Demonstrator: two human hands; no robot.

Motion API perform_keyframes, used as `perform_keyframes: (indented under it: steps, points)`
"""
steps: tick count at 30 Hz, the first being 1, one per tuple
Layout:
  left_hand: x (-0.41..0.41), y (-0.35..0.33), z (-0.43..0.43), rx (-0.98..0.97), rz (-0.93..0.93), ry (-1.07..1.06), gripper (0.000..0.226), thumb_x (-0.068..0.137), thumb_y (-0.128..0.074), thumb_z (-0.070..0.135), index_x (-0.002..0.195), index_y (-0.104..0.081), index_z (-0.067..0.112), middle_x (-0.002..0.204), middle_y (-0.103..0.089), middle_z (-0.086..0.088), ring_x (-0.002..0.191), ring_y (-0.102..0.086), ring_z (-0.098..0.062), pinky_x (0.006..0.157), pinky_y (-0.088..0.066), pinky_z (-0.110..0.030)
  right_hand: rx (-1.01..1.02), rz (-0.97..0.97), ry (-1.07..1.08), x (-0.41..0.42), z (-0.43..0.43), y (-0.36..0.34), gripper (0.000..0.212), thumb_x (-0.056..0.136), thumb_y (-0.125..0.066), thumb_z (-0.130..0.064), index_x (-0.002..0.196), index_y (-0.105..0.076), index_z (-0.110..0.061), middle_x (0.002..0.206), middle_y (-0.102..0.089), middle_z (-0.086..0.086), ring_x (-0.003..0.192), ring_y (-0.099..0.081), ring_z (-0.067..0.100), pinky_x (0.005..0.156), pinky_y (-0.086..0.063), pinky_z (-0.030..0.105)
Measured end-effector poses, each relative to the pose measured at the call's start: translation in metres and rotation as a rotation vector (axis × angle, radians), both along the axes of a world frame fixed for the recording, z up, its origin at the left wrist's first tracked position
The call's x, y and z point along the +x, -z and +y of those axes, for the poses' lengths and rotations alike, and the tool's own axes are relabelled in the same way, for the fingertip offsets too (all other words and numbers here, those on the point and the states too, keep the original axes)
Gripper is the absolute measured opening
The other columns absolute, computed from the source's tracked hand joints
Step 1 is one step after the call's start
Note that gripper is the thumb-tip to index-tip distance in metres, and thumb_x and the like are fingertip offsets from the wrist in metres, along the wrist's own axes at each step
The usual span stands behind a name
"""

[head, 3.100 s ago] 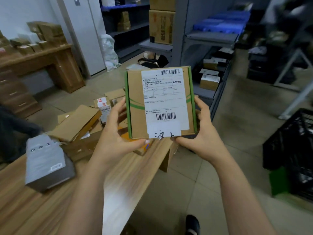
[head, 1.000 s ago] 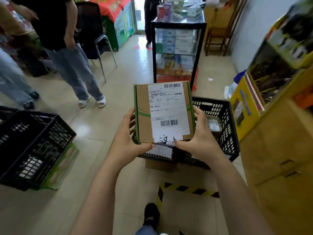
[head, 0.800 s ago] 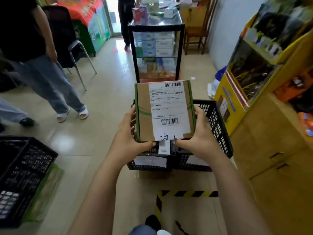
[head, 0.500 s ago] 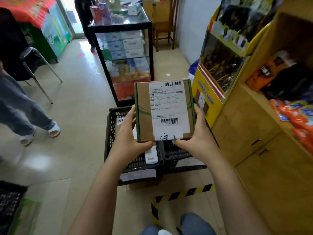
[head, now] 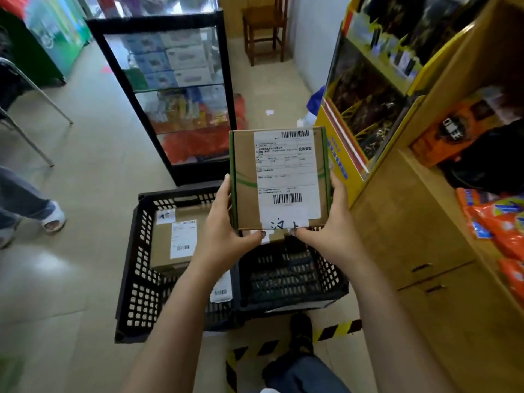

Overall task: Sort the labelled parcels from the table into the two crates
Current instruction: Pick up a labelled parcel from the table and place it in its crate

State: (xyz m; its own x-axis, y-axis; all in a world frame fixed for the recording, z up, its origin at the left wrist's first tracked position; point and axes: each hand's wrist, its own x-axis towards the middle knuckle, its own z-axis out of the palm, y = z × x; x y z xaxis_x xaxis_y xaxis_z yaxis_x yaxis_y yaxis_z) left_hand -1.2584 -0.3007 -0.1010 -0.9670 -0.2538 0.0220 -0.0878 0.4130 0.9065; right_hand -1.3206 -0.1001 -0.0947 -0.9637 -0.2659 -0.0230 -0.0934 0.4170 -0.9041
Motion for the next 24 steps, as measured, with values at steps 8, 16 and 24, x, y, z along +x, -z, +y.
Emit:
perform_keyframes:
  steps: [8,16,24]
  points:
    - [-0.099,0.064,0.025,-0.077,-0.127,-0.102,0.116,0.071,-0.080,0.038,0.154,0.000,0.031,0.155,-0.028,0.007,0.141,-0.030,-0.009,0.111,-0.037,-0.044,0.045,-0.092,-0.113,-0.116,0.012,0.064,0.117,0.071,-0.087,-0.017,0.155,-0.006,-0.025,0.156,-0.023,-0.011,0.129,-0.028,-0.009,0.085,-0.028,-0.008]
    - [-0.135,0.170,0.020,-0.075,-0.316,-0.188,0.117,0.075,-0.080,0.025,0.155,0.005,0.022,0.159,-0.017,0.005,0.144,-0.020,-0.007,0.108,-0.023,-0.021,0.182,-0.243,-0.198,-0.166,-0.002,0.170,0.117,0.072,-0.085,-0.019,0.155,-0.002,-0.028,0.157,-0.027,-0.008,0.137,-0.033,0.005,0.105,-0.032,0.022]
    - [-0.154,0.280,0.007,-0.014,-0.498,-0.204,0.119,0.076,-0.078,0.030,0.154,0.011,0.024,0.158,-0.017,0.008,0.139,-0.024,-0.004,0.100,-0.027,-0.018,0.215,-0.425,-0.222,-0.188,-0.023,0.289,0.116,0.074,-0.083,-0.011,0.155,0.000,-0.028,0.126,-0.039,-0.028,0.102,-0.044,-0.022,0.076,-0.033,-0.004]
